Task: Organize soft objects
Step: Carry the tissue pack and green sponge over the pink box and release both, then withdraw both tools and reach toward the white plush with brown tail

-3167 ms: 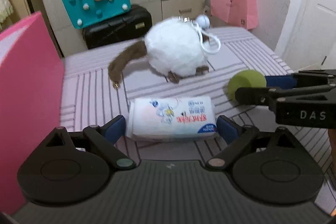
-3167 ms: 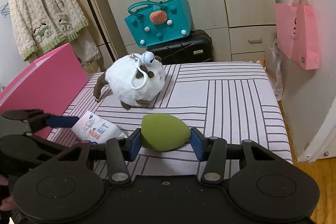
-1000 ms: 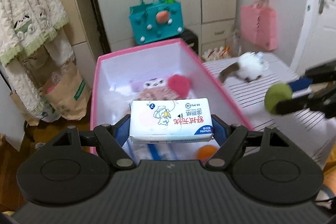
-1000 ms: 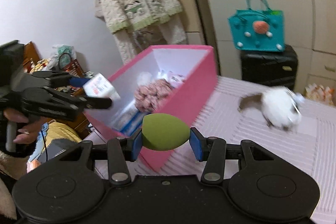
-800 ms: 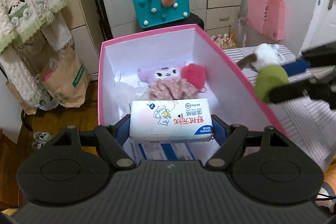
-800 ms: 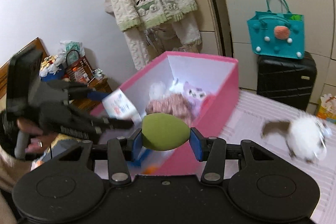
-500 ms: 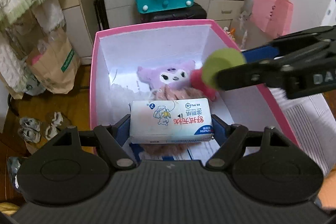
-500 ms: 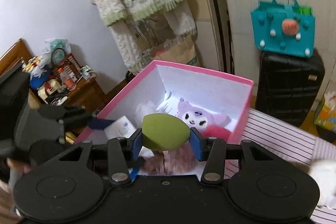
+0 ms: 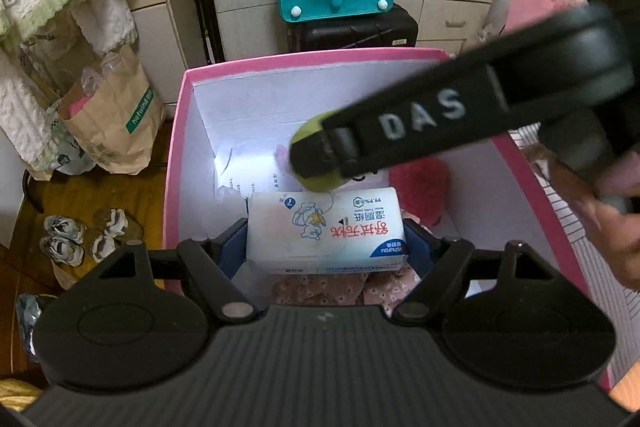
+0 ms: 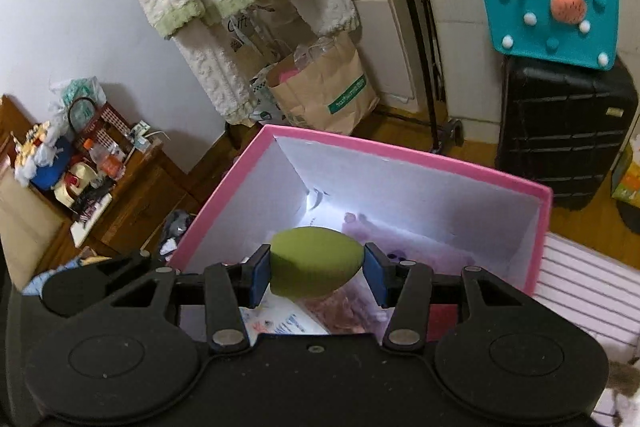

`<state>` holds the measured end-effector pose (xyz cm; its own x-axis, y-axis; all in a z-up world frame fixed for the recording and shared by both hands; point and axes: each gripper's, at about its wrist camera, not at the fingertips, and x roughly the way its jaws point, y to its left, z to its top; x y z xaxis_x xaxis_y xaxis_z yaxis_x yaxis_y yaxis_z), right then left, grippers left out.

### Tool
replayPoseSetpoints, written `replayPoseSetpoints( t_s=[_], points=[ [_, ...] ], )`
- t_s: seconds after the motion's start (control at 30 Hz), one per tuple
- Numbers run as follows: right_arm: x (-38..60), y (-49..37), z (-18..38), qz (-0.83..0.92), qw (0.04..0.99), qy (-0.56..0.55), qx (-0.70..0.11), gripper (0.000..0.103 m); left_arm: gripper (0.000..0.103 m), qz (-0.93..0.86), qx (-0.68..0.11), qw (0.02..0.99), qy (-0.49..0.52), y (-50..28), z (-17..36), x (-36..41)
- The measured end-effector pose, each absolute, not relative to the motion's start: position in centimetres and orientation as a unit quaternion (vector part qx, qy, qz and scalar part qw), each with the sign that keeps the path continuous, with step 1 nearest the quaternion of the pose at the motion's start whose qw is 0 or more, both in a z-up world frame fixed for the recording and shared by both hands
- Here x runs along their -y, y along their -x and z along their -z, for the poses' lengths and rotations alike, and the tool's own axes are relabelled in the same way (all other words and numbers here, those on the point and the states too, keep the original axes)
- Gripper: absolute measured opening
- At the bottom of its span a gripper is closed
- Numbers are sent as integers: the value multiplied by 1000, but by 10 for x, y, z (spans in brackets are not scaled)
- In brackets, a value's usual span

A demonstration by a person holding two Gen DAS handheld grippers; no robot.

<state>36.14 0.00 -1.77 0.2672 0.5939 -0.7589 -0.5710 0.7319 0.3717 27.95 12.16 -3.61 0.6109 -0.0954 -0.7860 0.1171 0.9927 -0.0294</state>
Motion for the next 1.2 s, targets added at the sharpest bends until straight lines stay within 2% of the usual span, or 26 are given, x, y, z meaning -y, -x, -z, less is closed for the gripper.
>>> replayPoseSetpoints(
  t_s=[0.23,0.9,1.2],
  points=[
    [1,-357,19,-380,785,-18,-489,62,84,47,-422,904,-50,-275,34,-117],
    [64,-274,-44,-368,833,33,-413,62,85,96,-406,906,-68,-217,-1,-103],
    [95,-229,-64,-370,834,41,-408,62,85,123,-408,901,-77,-183,-22,-94]
  ],
)
